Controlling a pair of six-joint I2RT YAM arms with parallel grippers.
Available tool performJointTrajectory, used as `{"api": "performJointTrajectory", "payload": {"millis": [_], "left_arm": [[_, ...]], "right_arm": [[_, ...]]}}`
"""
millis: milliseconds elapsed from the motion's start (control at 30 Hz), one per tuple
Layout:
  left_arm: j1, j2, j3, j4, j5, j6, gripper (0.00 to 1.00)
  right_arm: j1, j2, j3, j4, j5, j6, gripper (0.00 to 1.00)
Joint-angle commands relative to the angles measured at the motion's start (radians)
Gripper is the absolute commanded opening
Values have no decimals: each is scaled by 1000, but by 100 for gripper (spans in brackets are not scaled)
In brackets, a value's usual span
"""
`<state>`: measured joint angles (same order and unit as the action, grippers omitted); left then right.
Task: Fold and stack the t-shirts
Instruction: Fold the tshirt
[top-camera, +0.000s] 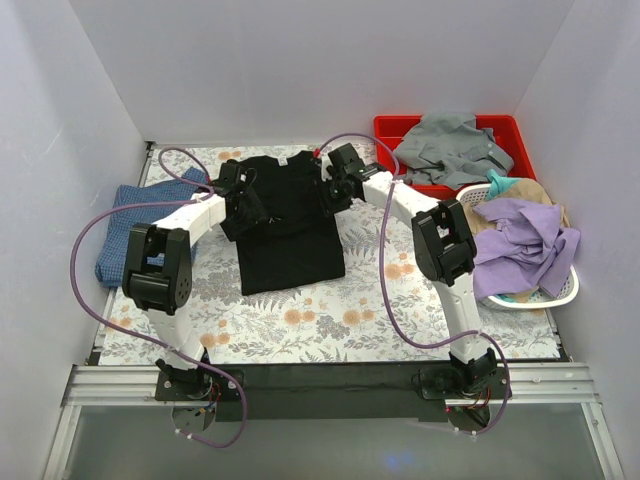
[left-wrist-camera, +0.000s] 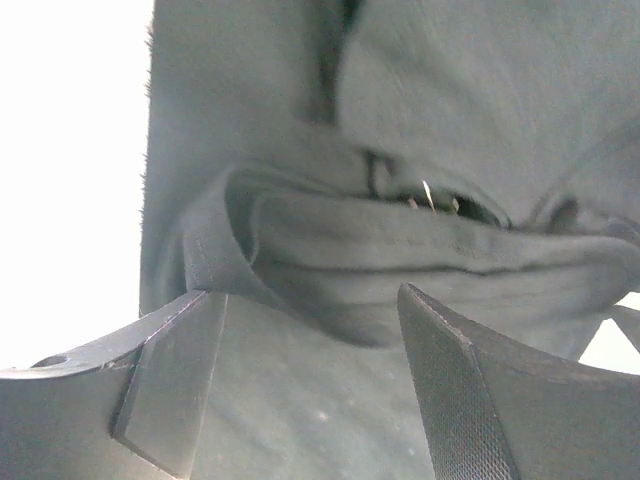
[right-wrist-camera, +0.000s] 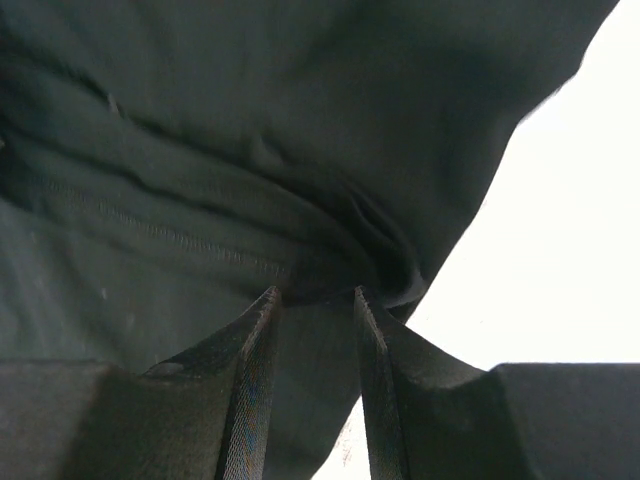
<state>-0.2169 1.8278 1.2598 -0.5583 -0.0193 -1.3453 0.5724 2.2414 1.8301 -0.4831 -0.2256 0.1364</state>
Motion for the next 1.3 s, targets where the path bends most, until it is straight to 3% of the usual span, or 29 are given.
{"api": "performJointTrajectory", "payload": {"millis": [0,200,367,600,633,733,867,1033,1267], "left_arm": [[28,4,46,34,-91,32,68],[65,-4,58,84,-160,35,68],[82,-31,92,72,-162,35,68],[82,-146,-19,60,55,58,74],[82,-165,-39,55,80,57,75],[82,-209,-141,34,148,18,75],[82,-294,-288,28,144,-26,78],[82,-393,-332,-6,107,-40,83],[82,-551,-421,-20,116,-71,84]], "right_arm": [[-2,20,115,0,49,-34,42],[-5,15,189,27,152,-76,42],[-16,-54,157,40,183,-83,43],[-19,-248,-92,29,161,-34,45],[-22,-271,-157,29,154,-31,51],[-29,-357,-296,34,131,-8,53],[-31,-431,-422,46,118,12,57],[-31,-489,-545,90,121,32,70],[-34,-540,-658,152,77,48,70]]}}
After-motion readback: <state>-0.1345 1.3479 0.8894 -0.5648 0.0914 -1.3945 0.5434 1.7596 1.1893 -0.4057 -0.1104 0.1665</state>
